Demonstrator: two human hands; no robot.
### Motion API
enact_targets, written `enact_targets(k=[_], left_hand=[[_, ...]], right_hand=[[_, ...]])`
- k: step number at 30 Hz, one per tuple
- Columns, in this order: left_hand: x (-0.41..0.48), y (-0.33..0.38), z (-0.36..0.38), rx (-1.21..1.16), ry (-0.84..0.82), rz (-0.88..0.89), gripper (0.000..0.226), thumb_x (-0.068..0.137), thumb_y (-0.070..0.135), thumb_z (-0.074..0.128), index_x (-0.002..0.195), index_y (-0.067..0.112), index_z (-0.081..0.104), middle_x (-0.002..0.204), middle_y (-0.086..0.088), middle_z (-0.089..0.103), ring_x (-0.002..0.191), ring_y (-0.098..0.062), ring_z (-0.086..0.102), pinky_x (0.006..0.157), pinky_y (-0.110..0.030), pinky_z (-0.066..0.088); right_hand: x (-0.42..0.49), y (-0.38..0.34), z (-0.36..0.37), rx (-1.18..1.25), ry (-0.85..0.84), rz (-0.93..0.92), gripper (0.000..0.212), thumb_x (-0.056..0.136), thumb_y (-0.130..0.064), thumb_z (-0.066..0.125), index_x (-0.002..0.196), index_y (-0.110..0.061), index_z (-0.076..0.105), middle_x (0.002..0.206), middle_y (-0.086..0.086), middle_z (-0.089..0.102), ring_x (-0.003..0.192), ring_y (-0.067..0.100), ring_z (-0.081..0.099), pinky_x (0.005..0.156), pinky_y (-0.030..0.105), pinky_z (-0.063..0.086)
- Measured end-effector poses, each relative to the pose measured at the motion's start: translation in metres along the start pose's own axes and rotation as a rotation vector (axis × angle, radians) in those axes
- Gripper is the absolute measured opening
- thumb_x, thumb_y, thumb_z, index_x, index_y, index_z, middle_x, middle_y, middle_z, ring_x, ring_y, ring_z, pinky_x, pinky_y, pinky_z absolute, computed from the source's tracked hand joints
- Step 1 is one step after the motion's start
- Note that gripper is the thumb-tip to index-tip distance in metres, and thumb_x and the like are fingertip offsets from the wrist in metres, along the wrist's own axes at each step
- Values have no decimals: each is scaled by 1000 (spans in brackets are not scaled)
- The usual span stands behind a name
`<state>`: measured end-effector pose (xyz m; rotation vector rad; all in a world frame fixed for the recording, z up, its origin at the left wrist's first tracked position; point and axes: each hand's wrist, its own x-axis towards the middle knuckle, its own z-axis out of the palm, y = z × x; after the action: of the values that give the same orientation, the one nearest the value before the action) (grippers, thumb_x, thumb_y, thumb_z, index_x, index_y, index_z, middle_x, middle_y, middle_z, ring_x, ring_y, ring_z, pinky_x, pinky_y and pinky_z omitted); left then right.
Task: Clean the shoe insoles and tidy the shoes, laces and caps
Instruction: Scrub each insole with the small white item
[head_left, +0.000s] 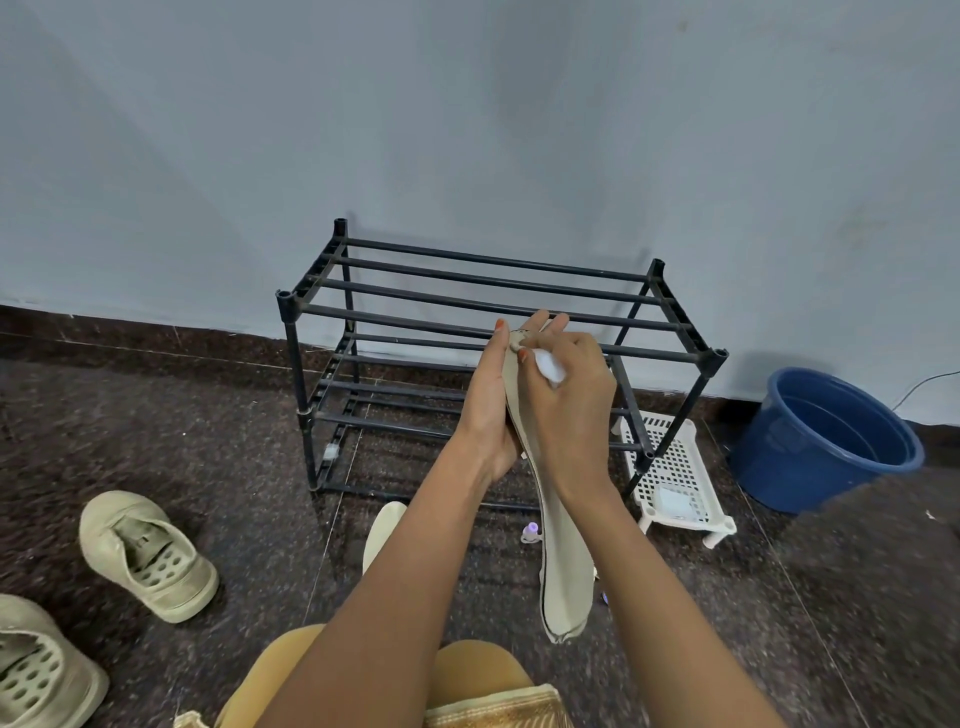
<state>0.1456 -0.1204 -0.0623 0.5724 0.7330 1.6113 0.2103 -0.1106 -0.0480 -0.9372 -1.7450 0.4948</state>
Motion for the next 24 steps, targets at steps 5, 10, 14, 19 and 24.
enact_targets(k=[5,10,14,19,24], left_hand=[[0,0,0,-7,25,-6,50,99,45,26,135,18,49,130,1,58,114,-12,59,92,-24,49],[-1,0,0,-2,4,-5,49,100,43,24,135,17,48,130,3,58,109,-9,60,90,-22,50],[1,1,-1,5,16,17,50,100,44,21,135,17,45,127,6,59,105,-8,61,90,-24,49],[2,0,0,8,28,40,52,100,44,19,137,16,43,128,3,57,95,-5,64,79,-20,50],[0,1,0,-7,-1,1,49,100,46,21,134,22,47,128,-1,60,103,-11,63,85,-24,53]], right_hand=[[8,-1,0,17,29,0,14,86,-3,59,98,-5,67,93,0,52,83,-8,48,76,-2,33],[4,1,3,22,55,23,14,86,-5,59,98,-6,66,92,-1,52,81,-9,48,75,-2,34],[-4,2,1,5,-49,6,16,85,-3,59,98,-4,67,90,1,54,79,-9,48,73,-2,34],[-15,4,-3,-18,-136,-40,16,84,-2,59,98,-4,68,90,0,53,80,-9,47,74,0,36],[-6,-2,-2,0,-85,-41,16,84,1,57,96,-3,68,95,4,57,80,-4,51,76,2,38]])
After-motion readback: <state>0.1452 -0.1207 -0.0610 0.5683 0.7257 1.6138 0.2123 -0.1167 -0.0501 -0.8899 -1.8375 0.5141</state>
